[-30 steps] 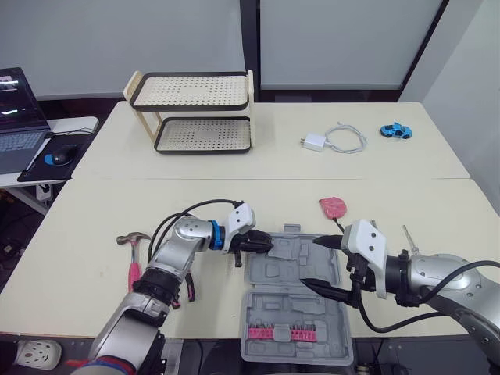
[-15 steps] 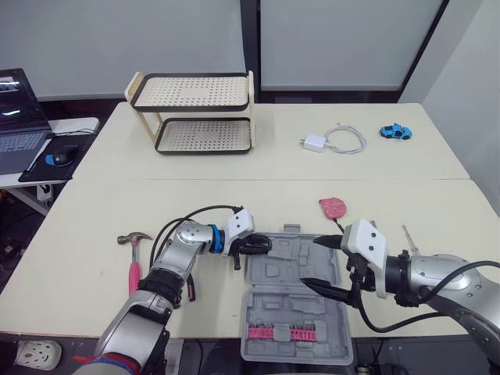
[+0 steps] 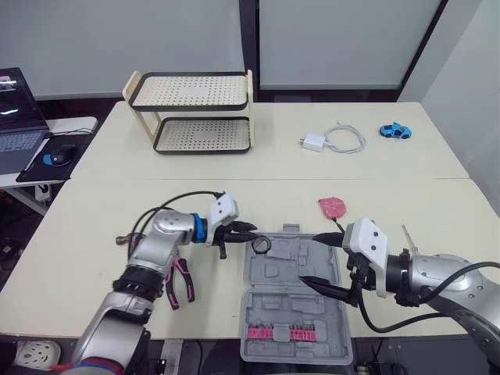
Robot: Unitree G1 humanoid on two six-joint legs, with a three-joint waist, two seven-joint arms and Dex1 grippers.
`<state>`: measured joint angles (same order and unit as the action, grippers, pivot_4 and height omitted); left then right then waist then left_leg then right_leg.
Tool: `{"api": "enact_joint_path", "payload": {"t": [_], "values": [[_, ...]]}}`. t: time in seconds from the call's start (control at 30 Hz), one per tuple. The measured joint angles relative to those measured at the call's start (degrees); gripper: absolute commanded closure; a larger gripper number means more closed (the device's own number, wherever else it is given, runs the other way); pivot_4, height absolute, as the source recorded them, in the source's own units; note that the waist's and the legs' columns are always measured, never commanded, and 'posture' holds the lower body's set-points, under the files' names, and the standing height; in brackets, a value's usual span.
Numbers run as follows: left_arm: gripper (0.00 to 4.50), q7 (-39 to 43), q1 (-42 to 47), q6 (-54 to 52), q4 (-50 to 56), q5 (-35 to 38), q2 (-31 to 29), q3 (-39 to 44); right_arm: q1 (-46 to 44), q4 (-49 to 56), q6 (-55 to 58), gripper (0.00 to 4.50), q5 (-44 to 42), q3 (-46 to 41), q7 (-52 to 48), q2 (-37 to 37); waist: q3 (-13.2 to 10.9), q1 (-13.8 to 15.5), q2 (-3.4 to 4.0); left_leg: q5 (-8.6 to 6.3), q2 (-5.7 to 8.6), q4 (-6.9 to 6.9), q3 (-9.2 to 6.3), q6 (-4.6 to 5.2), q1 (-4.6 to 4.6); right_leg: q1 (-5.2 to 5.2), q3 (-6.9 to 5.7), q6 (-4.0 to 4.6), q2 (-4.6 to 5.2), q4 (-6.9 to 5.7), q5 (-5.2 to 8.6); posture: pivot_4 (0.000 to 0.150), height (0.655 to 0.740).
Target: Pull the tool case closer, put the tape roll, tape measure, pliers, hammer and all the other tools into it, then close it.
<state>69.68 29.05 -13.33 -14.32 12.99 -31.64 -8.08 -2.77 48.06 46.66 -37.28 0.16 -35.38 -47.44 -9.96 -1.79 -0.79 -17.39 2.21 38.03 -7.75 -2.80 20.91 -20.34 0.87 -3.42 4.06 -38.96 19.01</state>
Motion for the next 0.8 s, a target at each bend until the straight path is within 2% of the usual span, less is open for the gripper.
{"api": "enact_joint_path", "payload": {"t": [0.13, 0.3, 0.47, 0.6, 0.7, 0.8], "values": [[3.55, -1.15, -2.55, -3.89, 4.52, 2.84, -6.35, 6.56, 3.94, 0.02, -0.26, 0.00, -0.88, -8.58, -0.83, -1.08, 0.00, 0.11, 0.01, 0.00, 0.00, -0.04, -0.03, 0.01, -0.02, -0.01, -0.02, 0.00, -0.01, 0.00, 0.00, 0.150, 0.7400], [3.55, -6.07, -12.94, -3.90, 3.87, 3.73, -14.64, 18.70, 17.50, -3.48, -3.35, 0.00, 2.17, -28.08, -5.54, -2.65, -0.01, 0.08, 0.00, -0.02, -0.02, -0.13, 0.04, 0.03, -0.03, -0.02, 0.04, 0.00, 0.00, 0.03, 0.00, 0.150, 0.7400], [3.55, -12.91, -24.12, -2.53, -1.34, 3.61, -16.58, 29.82, 25.05, -8.37, -8.57, 0.00, 6.57, -37.76, -9.01, -1.41, -0.02, 0.09, 0.01, -0.02, -0.13, -0.13, 0.08, 0.04, -0.11, 0.04, 0.05, 0.00, 0.00, 0.01, 0.00, 0.150, 0.7400], [3.55, -18.37, -32.03, -1.26, -4.01, 3.68, -16.60, 37.07, 29.83, -18.21, -15.65, 0.00, 11.31, -42.41, -13.10, -1.06, -0.01, 0.19, -0.04, -0.03, -0.12, -0.14, 0.13, 0.04, -0.11, 0.05, 0.08, 0.00, 0.05, 0.05, 0.00, 0.150, 0.7400], [2.98, -22.85, -36.95, -1.26, -4.35, 4.14, -15.09, 42.60, 31.62, -28.27, -20.95, 0.00, 14.11, -44.29, -16.89, -1.40, -0.01, 0.41, -0.05, -0.03, -0.11, -0.17, 0.15, 0.04, -0.11, 0.06, 0.09, 0.01, 0.12, 0.09, 0.01, 0.150, 0.7400], [2.08, -24.52, -40.23, -1.32, -4.43, 4.91, -13.89, 44.98, 31.66, -37.16, -24.73, 0.00, 15.97, -44.68, -20.22, -3.65, -0.02, 0.34, -0.03, -0.03, -0.12, -0.18, 0.21, 0.04, -0.13, 0.08, 0.11, 0.01, 0.14, 0.07, 0.01, 0.150, 0.7400]]}}
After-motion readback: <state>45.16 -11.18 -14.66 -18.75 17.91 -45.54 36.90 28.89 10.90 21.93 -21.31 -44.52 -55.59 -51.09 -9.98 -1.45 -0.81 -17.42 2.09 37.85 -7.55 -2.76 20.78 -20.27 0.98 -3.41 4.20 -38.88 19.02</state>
